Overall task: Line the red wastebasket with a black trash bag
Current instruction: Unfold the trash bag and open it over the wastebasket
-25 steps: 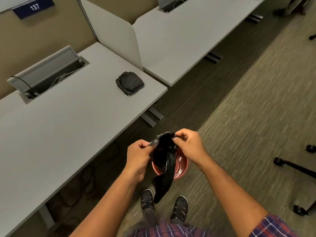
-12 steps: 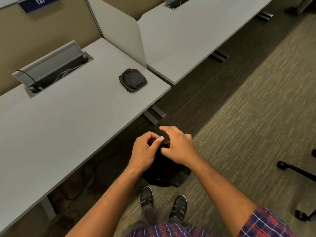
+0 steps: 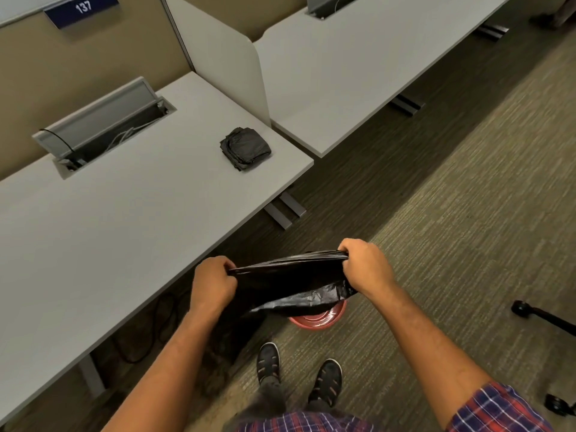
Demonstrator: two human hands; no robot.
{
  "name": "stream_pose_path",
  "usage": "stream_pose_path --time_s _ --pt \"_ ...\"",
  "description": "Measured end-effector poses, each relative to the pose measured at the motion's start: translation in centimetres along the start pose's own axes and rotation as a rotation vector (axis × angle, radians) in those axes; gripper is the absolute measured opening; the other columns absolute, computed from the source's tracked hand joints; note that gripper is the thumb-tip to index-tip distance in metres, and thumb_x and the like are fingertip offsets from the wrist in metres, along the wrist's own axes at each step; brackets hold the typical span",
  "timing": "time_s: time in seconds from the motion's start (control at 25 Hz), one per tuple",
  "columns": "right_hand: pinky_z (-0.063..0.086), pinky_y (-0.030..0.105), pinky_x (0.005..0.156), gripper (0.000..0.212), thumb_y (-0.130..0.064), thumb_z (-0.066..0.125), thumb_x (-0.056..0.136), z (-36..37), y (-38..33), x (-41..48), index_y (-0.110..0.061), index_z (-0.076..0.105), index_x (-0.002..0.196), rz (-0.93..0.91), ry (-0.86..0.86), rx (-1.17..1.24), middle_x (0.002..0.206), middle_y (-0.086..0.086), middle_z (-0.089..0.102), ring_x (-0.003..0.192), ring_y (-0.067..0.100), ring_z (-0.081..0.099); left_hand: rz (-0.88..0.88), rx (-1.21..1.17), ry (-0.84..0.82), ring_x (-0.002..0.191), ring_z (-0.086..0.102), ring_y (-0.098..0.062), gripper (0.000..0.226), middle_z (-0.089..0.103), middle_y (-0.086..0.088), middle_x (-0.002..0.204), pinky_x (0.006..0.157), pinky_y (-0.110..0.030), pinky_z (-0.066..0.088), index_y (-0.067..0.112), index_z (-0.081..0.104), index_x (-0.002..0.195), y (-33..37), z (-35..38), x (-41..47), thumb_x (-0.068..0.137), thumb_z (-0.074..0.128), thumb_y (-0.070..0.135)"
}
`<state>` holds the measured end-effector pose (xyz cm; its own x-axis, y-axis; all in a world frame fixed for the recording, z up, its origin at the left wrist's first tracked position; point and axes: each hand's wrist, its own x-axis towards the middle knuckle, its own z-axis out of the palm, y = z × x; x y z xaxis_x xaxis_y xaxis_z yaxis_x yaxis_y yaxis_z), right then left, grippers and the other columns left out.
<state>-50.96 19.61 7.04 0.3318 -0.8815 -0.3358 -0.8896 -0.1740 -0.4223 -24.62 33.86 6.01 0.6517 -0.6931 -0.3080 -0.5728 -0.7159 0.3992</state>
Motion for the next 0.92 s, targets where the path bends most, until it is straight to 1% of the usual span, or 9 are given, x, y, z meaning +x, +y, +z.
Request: stream_pose_path --time_s 0.08,0.12,0.24,0.32,0.36,0.44,0.56,0.72,0.92 --pt "0.053 0.040 0.075 0.017 -0.013 0.058 0.092 0.1 0.9 0.1 -0.028 0.065 0.098 0.047 -0.021 -0.106 0.097 0.002 0.071 0.099 0.031 0.071 -0.055 -0.108 0.011 0.098 0.072 -0.020 0.030 0.073 0.003 0.096 0.083 -0.031 0.050 0.025 0.077 0.096 -0.2 0.0 -0.1 0.089 0.065 -0.001" --pt "0.054 0.043 0.083 0.019 -0.023 0.065 0.092 0.3 0.9 0.0 -0.029 0.065 0.110 0.036 -0.052 -0.146 0.109 0.001 0.070 0.106 0.028 0.070 -0.017 -0.134 0.011 0.094 0.070 -0.014 0.030 0.073 0.005 0.096 0.081 -0.027 0.049 0.026 0.078 0.099 0.3 0.2 -0.4 0.090 0.066 0.000" --pt "0.045 0.054 0.110 0.088 -0.063 0.077 0.079 1.3 -1.2 -0.5 -0.030 0.044 0.154 -0.171 -0.091 -0.085 0.149 -0.002 0.055 0.136 0.024 0.058 0.127 -0.171 -0.006 0.078 0.061 0.005 0.031 0.068 0.020 0.084 0.066 -0.012 0.041 0.033 0.077 0.097 3.4 1.0 -1.8 0.088 0.068 0.005" --pt "0.043 0.055 0.111 0.106 -0.074 0.074 0.072 2.5 -3.3 -0.9 -0.031 0.035 0.160 -0.351 -0.033 -0.075 0.157 -0.002 0.050 0.140 0.023 0.053 0.197 -0.197 -0.019 0.076 0.059 0.009 0.033 0.064 0.025 0.078 0.065 -0.009 0.038 0.034 0.077 0.093 5.2 1.6 -2.4 0.084 0.068 0.004" --pt "0.043 0.055 0.110 0.102 -0.071 0.073 0.074 3.2 -4.1 -1.0 -0.030 0.035 0.159 -0.406 -0.014 -0.108 0.155 -0.002 0.053 0.138 0.023 0.055 0.230 -0.200 -0.024 0.077 0.060 0.010 0.032 0.065 0.025 0.078 0.067 -0.007 0.038 0.033 0.079 0.094 5.8 1.8 -2.4 0.083 0.069 0.004" --pt "0.045 0.053 0.102 0.070 -0.050 0.071 0.087 4.2 -5.2 -0.9 -0.028 0.048 0.150 -0.436 0.019 -0.162 0.136 0.002 0.066 0.126 0.026 0.064 0.287 -0.190 -0.055 0.080 0.064 0.008 0.025 0.068 0.023 0.082 0.071 -0.010 0.044 0.031 0.081 0.099 6.2 2.2 -2.3 0.087 0.075 0.010" --pt "0.048 0.049 0.088 0.023 -0.017 0.062 0.094 4.6 -4.8 -0.7 -0.026 0.068 0.114 -0.362 0.108 -0.116 0.103 0.000 0.072 0.103 0.029 0.072 0.349 -0.074 -0.123 0.088 0.066 0.001 0.021 0.072 0.019 0.093 0.074 -0.025 0.052 0.035 0.078 0.103 5.2 2.6 -2.1 0.084 0.087 0.032" --pt "0.056 0.048 0.084 0.032 -0.003 0.051 0.092 4.5 -2.4 -0.9 -0.024 0.068 0.111 -0.192 0.121 0.034 0.097 0.000 0.074 0.093 0.032 0.072 0.263 0.198 -0.009 0.086 0.062 -0.010 0.008 0.059 0.015 0.093 0.066 -0.030 0.043 0.030 0.074 0.097 0.5 3.9 -2.0 0.092 0.079 0.028" --pt "0.058 0.040 0.077 0.029 -0.001 0.052 0.094 6.4 1.7 0.4 -0.018 0.071 0.108 0.056 0.115 0.134 0.100 0.002 0.071 0.093 0.027 0.070 -0.148 -0.064 0.076 0.088 0.062 -0.014 0.024 0.071 0.000 0.101 0.075 -0.032 0.050 0.021 0.080 0.098 -3.9 7.0 -0.6 0.093 0.068 0.002"
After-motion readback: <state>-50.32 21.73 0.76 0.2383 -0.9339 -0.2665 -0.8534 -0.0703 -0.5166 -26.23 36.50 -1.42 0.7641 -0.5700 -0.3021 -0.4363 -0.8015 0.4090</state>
